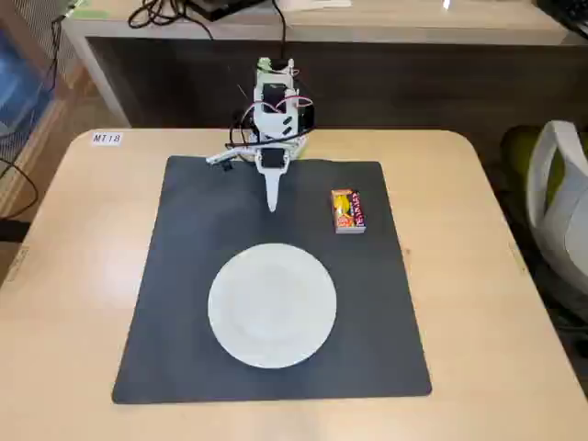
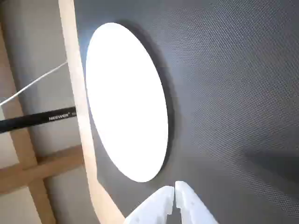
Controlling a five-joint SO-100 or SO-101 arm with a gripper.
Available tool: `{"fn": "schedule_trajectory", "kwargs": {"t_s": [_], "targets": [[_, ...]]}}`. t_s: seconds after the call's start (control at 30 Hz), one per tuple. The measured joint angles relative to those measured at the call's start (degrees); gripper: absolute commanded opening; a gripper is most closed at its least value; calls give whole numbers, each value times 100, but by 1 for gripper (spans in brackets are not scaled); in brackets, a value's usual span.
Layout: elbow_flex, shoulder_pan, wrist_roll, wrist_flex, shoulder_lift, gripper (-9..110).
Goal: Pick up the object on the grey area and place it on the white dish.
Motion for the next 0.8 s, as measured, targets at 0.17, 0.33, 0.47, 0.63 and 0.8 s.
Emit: {"fn": "schedule_trajectory", "kwargs": {"t_s": [0.17, 0.33, 0.47, 0.63, 0.8], "targets": [[-844, -88, -290, 431, -1011, 0], [-2127, -35, -352, 439, -1195, 0], [-2285, -62, -466, 439, -1292, 0], [-3331, -475, -1143, 686, -2672, 0], [-4852, -1257, -2057, 1327, -4570, 0]]}}
